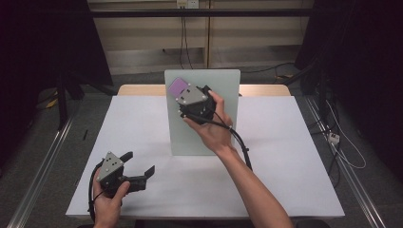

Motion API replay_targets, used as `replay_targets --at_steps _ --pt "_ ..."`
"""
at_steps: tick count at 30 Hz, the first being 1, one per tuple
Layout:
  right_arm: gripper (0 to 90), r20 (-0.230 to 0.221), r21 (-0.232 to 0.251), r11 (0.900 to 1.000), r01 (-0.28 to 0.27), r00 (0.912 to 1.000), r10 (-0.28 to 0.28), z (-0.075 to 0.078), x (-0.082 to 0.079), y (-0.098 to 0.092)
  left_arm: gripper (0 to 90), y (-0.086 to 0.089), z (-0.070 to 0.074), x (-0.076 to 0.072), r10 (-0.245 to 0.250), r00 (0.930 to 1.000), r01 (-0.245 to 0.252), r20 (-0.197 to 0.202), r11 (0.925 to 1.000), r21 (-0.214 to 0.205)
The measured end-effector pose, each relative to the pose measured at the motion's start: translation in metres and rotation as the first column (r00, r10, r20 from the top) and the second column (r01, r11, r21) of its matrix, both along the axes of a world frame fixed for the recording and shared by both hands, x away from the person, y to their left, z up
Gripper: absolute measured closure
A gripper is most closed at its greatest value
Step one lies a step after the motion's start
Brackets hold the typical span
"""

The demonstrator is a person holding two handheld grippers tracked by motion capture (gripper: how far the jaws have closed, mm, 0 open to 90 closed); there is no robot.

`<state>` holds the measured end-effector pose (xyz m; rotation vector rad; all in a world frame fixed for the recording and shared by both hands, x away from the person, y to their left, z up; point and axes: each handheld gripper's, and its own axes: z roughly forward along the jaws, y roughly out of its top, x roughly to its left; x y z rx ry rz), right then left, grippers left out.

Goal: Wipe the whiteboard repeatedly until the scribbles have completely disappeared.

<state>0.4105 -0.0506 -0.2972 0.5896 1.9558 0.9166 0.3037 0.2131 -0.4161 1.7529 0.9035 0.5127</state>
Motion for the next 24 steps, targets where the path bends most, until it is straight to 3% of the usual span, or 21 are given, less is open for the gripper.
replay_targets --at_steps 8,14,17,20,24 --pt "41.8 -0.045 -0.053 0.9974 -0.05 0.9979 0.047 -0.028 -0.01 0.022 5.1 0.0 0.0 0.0 0.003 1.0 -0.003 0.001 1.0 0.0" --pt "41.8 -0.066 -0.058 0.9954 -0.077 0.9951 0.073 -0.041 -0.014 0.028 5.1 0.001 0.0 0.0 0.003 1.0 -0.003 -0.003 1.0 0.0" --pt "41.7 -0.071 -0.027 0.9962 -0.083 0.9941 0.081 -0.036 -0.012 0.024 5.2 0.002 0.0 0.0 0.005 1.0 -0.005 -0.001 1.0 0.002" --pt "41.7 -0.037 -0.023 0.9983 -0.053 0.998 0.052 -0.025 -0.009 0.018 5.2 0.002 0.0 0.0 0.007 1.0 -0.007 0.0 1.0 -0.002" --pt "41.7 -0.011 0.018 0.9997 -0.016 0.9998 0.016 -0.004 -0.002 0.004 5.2 0.001 0.0 -0.001 0.006 1.0 -0.006 0.002 1.0 -0.003"
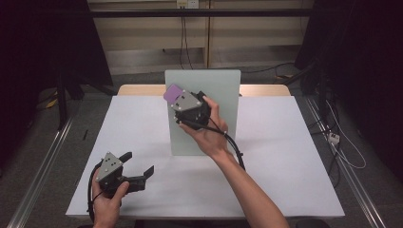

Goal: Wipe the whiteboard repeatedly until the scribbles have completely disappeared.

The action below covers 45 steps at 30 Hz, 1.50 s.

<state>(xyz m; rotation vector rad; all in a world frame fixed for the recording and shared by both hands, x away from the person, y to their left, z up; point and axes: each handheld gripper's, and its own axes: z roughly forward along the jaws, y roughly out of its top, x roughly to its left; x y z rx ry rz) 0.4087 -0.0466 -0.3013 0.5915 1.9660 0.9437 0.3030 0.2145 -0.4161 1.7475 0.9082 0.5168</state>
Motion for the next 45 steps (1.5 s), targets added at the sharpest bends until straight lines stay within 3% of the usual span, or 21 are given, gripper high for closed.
replay_targets --at_steps 5,9,15,26,32,34,36,45 --pt "41.7 0.023 0.026 0.9983 0.051 0.9984 -0.052 0.019 0.005 -0.012 5.1 0.0 0.0 0.001 0.002 1.0 -0.002 -0.002 1.0 0.002" --pt "41.7 0.02 0.012 0.9987 0.05 0.9985 -0.05 0.016 0.006 -0.006 5.2 -0.001 0.0 0.001 -0.005 1.0 0.005 -0.002 1.0 0.005" --pt "41.8 0.004 -0.045 0.9989 0.012 0.9999 -0.011 -0.007 -0.001 0.015 5.1 0.0 0.0 0.0 -0.005 1.0 0.005 -0.002 1.0 0.005" --pt "41.7 -0.069 -0.065 0.9959 -0.063 0.9959 0.058 -0.044 -0.013 0.036 5.1 -0.002 -0.001 0.001 -0.003 1.0 0.003 -0.001 0.9999 0.01" --pt "41.8 -0.07 -0.09 0.992 -0.089 0.9942 0.082 -0.053 -0.016 0.042 5.1 -0.002 -0.001 0.001 -0.004 1.0 0.004 -0.002 1.0 0.009" --pt "41.7 -0.076 -0.076 0.9921 -0.099 0.9927 0.094 -0.052 -0.015 0.04 5.2 -0.001 -0.001 0.001 -0.002 1.0 0.002 -0.005 1.0 0.007" --pt "41.7 -0.049 -0.079 0.9925 -0.093 0.9948 0.09 -0.05 -0.016 0.035 5.1 0.0 -0.001 0.0 -0.002 1.0 0.002 -0.004 1.0 0.002" --pt "41.7 0.002 -0.029 0.9994 -0.021 0.9998 0.021 -0.028 -0.011 -0.004 5.1 -0.001 -0.001 0.0 -0.002 1.0 0.002 -0.003 1.0 0.008"
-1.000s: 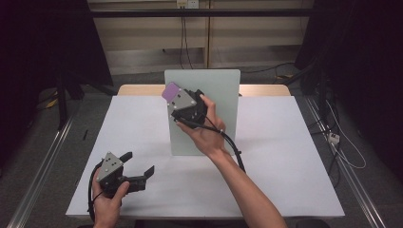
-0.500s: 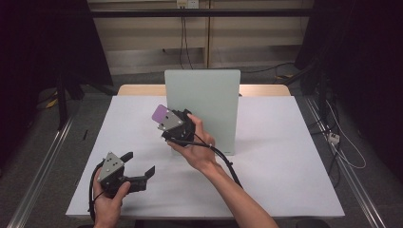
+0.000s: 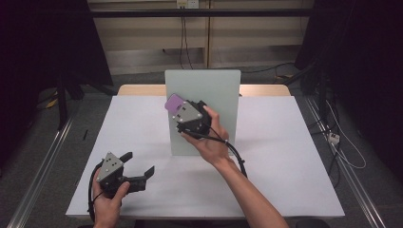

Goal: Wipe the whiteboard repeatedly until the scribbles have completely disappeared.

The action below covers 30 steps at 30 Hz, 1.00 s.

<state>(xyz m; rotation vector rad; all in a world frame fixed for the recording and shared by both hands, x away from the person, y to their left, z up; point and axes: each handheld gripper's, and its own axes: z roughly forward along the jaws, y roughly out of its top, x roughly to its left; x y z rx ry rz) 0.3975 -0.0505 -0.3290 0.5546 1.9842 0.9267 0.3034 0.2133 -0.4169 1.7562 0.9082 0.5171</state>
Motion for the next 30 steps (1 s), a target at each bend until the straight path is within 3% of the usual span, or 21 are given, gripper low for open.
replay_targets --at_steps 5,11,14,25,30 --pt "41.7 0.034 0.057 0.9961 0.067 0.997 -0.069 0.011 -0.001 -0.032 5.2 0.0 0.0 0.0 0.002 1.0 -0.002 0.001 1.0 0.001" --pt "41.8 0.039 0.072 0.9958 0.056 0.9975 -0.059 0.011 -0.012 -0.05 5.2 -0.002 0.0 0.001 -0.005 1.0 0.005 -0.003 1.0 0.004" --pt "41.8 0.002 0.117 0.9922 0.044 0.999 -0.045 0.012 -0.011 -0.058 5.1 -0.003 0.0 0.001 -0.008 1.0 0.008 0.001 1.0 0.002" --pt "41.8 -0.052 0.161 0.9869 0.011 0.9986 -0.002 0.007 -0.012 -0.074 5.2 -0.002 0.0 0.001 -0.007 1.0 0.007 -0.003 1.0 0.003" --pt "41.8 -0.106 0.196 0.9804 -0.023 0.9933 0.045 0.005 -0.015 -0.079 5.1 -0.003 0.0 0.001 -0.004 1.0 0.004 -0.003 1.0 0.002"
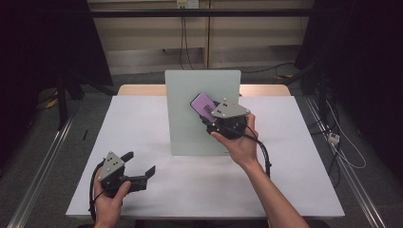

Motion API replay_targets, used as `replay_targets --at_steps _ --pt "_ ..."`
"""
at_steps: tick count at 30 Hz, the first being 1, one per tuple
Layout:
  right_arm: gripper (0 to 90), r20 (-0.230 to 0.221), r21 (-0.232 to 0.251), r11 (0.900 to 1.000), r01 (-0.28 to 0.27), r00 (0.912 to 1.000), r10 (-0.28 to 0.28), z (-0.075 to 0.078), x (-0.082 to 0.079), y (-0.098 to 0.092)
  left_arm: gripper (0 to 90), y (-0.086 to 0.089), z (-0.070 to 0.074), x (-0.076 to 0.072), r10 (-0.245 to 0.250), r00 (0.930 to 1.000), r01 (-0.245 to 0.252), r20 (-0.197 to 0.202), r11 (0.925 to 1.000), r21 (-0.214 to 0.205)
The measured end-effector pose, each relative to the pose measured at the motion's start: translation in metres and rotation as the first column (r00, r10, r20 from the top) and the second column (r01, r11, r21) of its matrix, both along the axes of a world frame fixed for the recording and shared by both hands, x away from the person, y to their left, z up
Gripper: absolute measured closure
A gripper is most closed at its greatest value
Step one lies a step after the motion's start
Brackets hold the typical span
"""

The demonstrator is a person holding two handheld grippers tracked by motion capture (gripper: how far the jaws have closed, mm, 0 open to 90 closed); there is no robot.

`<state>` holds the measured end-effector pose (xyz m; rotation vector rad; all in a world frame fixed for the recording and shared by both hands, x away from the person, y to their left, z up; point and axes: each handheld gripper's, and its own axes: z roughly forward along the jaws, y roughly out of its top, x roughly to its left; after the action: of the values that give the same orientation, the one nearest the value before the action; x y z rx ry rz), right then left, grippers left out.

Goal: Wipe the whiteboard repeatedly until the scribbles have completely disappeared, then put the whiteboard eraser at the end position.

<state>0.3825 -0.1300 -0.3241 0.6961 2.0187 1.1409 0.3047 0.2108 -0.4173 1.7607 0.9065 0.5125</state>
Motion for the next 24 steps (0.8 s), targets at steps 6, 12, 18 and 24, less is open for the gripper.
replay_targets --at_steps 6,12,18,24 --pt "41.8 -0.051 0.038 0.9992 -0.007 0.9987 0.009 -0.001 -0.002 -0.013 5.1 -0.001 -0.002 0.003 -0.008 0.9999 0.008 -0.011 1.0 0.005" --pt "41.8 -0.062 0.027 0.9993 -0.024 0.9978 0.025 0.0 -0.006 -0.018 5.2 0.001 -0.001 0.002 -0.004 1.0 0.004 -0.005 1.0 0.001" --pt "41.8 -0.075 0.031 0.9989 -0.034 0.9965 0.037 -0.004 -0.01 -0.021 5.2 0.0 -0.001 0.002 0.0 1.0 0.0 -0.008 1.0 -0.002" --pt "41.8 -0.091 0.035 0.9981 -0.05 0.9945 0.053 -0.007 -0.013 -0.025 5.1 -0.001 -0.001 0.002 0.007 1.0 -0.007 -0.005 1.0 0.0"
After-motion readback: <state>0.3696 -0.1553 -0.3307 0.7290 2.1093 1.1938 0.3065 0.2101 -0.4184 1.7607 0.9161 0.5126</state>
